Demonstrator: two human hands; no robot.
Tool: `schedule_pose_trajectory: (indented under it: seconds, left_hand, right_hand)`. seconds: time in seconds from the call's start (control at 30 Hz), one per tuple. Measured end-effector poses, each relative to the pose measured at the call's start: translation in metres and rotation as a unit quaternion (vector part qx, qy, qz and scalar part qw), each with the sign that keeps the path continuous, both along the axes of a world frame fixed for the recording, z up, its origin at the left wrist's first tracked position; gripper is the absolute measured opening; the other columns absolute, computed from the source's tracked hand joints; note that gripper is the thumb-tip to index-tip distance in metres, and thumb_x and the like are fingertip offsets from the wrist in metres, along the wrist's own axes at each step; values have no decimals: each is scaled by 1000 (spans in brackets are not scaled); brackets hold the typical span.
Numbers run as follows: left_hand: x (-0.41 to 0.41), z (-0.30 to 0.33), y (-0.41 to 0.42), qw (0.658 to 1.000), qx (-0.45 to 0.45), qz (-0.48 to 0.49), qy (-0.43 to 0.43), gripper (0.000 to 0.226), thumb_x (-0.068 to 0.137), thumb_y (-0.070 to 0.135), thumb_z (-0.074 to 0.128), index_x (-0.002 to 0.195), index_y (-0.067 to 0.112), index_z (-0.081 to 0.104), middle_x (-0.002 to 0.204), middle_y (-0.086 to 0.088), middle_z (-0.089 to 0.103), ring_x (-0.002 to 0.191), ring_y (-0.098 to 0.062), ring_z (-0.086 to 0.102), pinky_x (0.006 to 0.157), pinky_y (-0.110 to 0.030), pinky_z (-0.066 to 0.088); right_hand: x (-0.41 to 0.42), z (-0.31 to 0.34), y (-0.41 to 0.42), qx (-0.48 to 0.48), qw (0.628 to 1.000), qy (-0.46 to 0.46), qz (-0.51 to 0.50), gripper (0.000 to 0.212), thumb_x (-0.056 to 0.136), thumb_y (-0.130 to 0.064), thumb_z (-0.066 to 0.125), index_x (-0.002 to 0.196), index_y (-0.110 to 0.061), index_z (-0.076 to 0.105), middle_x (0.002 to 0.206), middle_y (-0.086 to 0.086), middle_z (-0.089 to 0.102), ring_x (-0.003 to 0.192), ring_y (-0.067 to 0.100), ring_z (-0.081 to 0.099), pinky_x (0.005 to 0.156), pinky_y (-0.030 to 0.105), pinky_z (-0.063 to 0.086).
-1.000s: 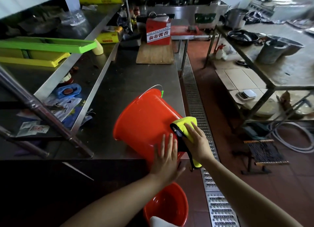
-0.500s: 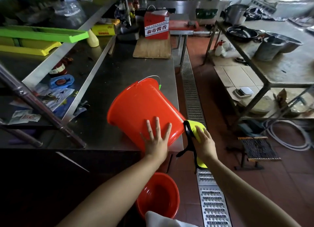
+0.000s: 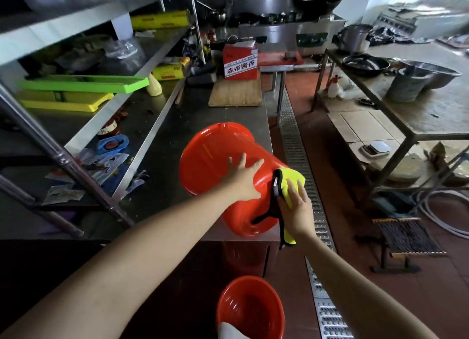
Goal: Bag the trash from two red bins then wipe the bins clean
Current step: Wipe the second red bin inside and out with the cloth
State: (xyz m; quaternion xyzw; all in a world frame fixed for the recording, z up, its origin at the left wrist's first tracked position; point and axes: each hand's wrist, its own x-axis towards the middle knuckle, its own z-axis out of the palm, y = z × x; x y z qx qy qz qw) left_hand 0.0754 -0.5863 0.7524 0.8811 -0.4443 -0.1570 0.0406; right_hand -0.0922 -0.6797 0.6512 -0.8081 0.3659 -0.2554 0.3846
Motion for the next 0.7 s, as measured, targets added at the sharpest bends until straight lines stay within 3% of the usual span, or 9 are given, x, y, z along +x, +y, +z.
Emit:
schedule_pose_trajectory:
  seconds: [0.1,0.2,0.27,0.33,0.37,0.43,0.5,0.7]
  left_hand:
    - [27,40,-4,999,-26,0,21,108,67,46,78,152,46,12,163,-10,3,146,-47,6,116,-52,24]
    - [56,72,-1,993,-88,10,76,101,65,39,80,151,40,28,157,-3,31,138,-28,38,107,-39,40]
    - [72,89,4,980,-126,40,148,96,63,34,81,147,43,35,144,1,48,114,-18,58,81,-30,54]
    - [86,102,8,966,-147,73,202,93,62,31,82,143,47,39,124,3,56,90,-14,64,49,-22,53]
    - [93,107,10,960,-152,83,222,92,62,31,83,142,48,41,119,4,56,86,-15,65,45,-24,53]
    - [107,111,15,950,-165,94,248,89,62,31,84,141,47,44,122,4,58,92,-19,67,64,-38,61]
    - [124,111,21,938,-194,98,270,84,66,28,83,141,41,47,130,3,59,97,-16,67,82,-39,58]
    - [165,82,47,887,-280,175,322,69,76,25,79,139,31,53,133,-2,59,100,-16,67,89,-38,57]
  right_hand:
    - [13,19,-7,-77,996,34,12,56,96,-29,65,149,-29,46,163,9,27,136,38,35,113,42,31]
    - [28,38,-8,-126,990,62,24,56,97,-32,62,150,-32,44,164,8,26,134,41,33,111,44,32]
    - [39,52,-5,-134,988,66,23,56,97,-35,61,150,-36,43,164,5,26,135,40,32,109,45,36]
    - [51,67,-2,-139,988,69,26,56,96,-36,60,150,-38,42,164,3,26,136,39,31,108,48,39]
    - [56,74,0,-140,987,72,29,56,96,-37,59,150,-39,42,164,3,26,137,39,30,108,50,39]
    - [65,87,4,-149,985,81,35,56,96,-39,58,150,-42,40,164,0,25,139,37,28,107,52,41]
    - [77,100,7,-157,982,93,38,57,96,-40,56,150,-45,37,165,-3,23,139,36,27,104,54,42]
    - [121,123,16,-200,962,171,70,54,97,-48,52,148,-49,34,165,-10,19,139,31,27,103,52,38]
